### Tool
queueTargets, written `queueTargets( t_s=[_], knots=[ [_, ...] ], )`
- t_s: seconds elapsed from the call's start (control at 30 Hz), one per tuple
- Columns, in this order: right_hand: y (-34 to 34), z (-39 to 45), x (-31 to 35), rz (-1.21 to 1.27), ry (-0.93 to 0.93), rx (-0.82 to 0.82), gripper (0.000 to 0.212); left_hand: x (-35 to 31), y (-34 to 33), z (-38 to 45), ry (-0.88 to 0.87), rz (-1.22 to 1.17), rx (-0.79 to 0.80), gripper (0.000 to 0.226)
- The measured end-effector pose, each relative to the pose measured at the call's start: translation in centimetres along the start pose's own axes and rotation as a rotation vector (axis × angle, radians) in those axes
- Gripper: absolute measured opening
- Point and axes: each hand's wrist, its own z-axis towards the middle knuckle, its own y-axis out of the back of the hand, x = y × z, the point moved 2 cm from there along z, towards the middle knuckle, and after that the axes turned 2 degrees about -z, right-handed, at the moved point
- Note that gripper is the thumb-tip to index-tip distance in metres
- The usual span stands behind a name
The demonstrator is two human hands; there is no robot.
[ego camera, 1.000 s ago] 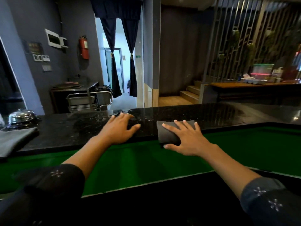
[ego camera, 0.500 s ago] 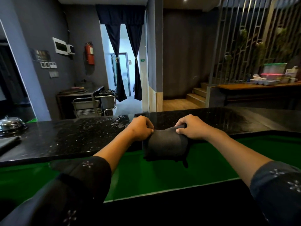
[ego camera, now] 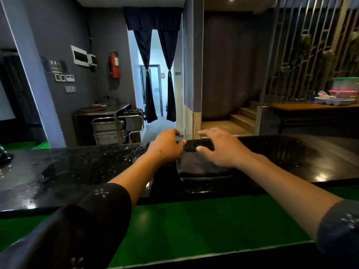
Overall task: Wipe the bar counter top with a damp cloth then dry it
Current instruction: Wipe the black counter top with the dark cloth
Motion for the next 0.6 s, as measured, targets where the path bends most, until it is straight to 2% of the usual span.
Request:
queueTargets(
  t_s=[0.03,0.1,0.17,0.33,0.47,0.6],
  knots=[
    [-0.9,-0.4,0.9,0.002,0.049,0.104,0.061,0.8,-0.2,-0.6,-0.024,0.077,0.050,0.040],
    [-3.1,-1.0,1.4,-0.042,0.010,0.362,0.065,2.5,-0.6,-2.2,-0.043,0.190,0.154,0.045],
    [-4.2,-0.3,0.7,-0.065,-0.079,0.463,0.067,4.2,-0.5,-3.9,-0.041,0.240,0.192,0.060],
    [-5.7,4.1,1.1,-0.115,-0.238,0.453,0.069,5.6,-0.2,-6.3,0.017,0.270,0.178,0.061],
    [-6.7,5.7,3.9,-0.125,-0.205,0.453,0.062,5.5,-0.3,-6.2,0.038,0.283,0.183,0.059],
    [-6.4,2.9,4.0,-0.109,-0.099,0.472,0.052,5.9,-0.1,-6.1,0.023,0.293,0.236,0.064]
  ],
)
